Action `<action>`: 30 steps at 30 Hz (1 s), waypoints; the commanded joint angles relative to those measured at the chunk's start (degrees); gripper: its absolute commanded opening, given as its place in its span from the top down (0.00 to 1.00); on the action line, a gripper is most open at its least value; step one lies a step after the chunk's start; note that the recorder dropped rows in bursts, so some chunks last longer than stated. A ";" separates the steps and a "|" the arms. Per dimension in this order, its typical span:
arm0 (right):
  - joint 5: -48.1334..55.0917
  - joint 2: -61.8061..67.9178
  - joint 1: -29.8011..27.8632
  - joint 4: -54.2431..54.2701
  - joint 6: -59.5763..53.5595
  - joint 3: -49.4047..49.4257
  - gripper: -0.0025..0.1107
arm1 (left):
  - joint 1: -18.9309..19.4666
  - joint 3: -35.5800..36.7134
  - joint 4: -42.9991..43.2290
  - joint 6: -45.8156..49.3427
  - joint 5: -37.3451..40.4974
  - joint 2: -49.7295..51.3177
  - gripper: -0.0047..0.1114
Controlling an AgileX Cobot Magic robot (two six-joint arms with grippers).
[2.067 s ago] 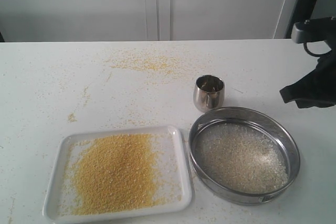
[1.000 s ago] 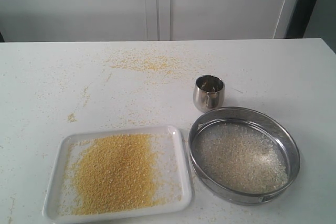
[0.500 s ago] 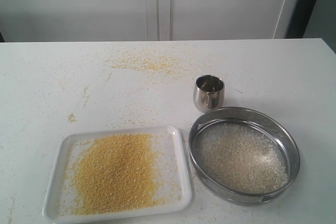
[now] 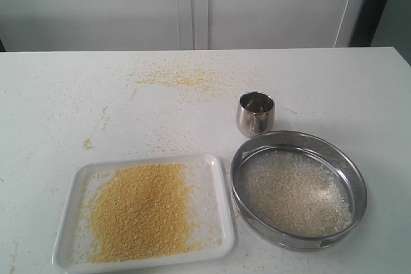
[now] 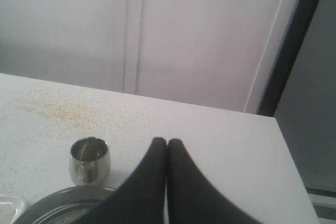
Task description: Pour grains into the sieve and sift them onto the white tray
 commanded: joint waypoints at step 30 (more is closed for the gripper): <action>-7.29 -21.87 0.20 -7.82 10.24 29.62 0.98 | 0.07 0.43 0.11 -0.16 0.67 -0.53 0.96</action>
